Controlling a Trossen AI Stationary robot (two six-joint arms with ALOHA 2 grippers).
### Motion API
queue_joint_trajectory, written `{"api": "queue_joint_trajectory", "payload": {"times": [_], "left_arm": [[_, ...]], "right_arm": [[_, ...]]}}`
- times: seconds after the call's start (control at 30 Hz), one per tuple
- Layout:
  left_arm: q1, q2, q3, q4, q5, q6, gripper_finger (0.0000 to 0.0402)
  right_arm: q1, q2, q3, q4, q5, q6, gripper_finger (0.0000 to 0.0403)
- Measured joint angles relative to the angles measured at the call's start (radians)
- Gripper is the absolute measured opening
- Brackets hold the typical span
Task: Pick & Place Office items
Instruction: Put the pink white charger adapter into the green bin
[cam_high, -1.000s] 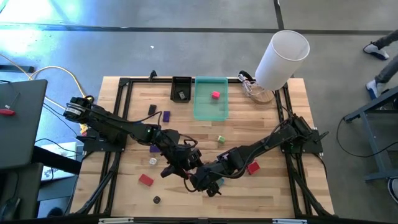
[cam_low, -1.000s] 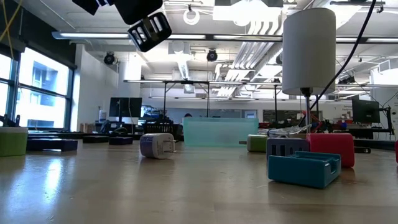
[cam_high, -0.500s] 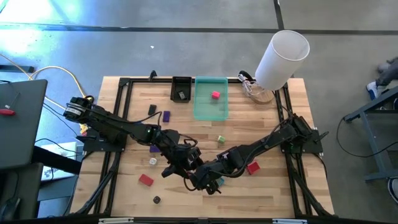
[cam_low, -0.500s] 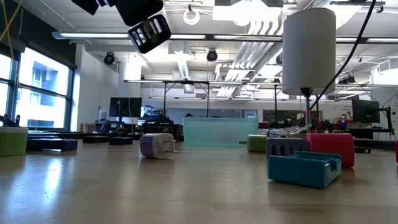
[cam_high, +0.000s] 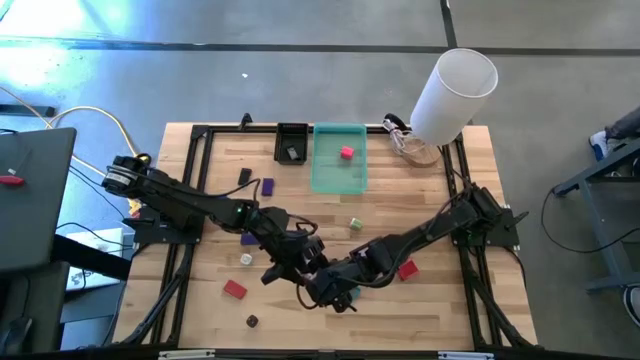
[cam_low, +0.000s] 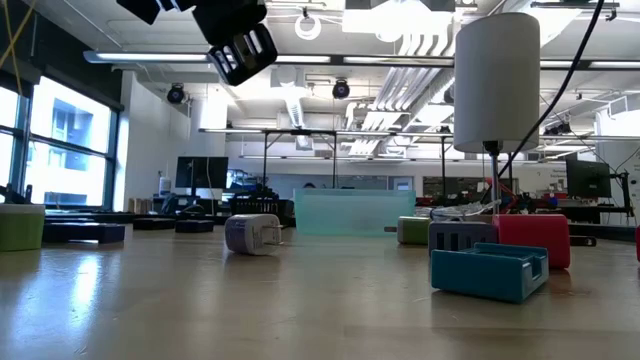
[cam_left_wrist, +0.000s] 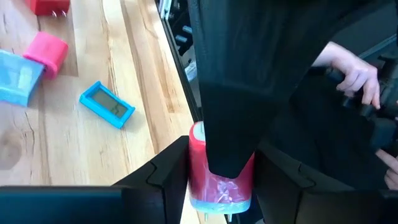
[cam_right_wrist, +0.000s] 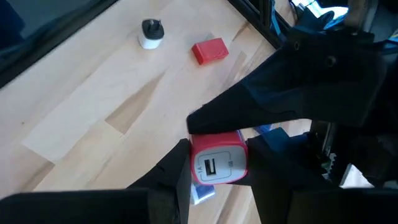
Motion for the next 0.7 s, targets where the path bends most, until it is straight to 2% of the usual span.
{"api": "queue_joint_trajectory", "payload": {"times": [0.33, 0.53, 0.7], "left_arm": [[0.025, -0.002, 0.002, 0.02, 0.02, -0.018, 0.016], [0.077, -0.002, 0.002, 0.021, 0.107, -0.026, 0.0161], [0.143, -0.02, 0.002, 0.022, 0.11, -0.023, 0.0161]], "right_arm": [[0.0, 0.002, -0.002, -0.021, 0.003, 0.01, 0.0115], [0.027, 0.002, -0.002, -0.056, 0.007, 0.02, 0.0115], [0.069, 0.002, -0.001, -0.133, 0.034, 0.072, 0.0115]]}}
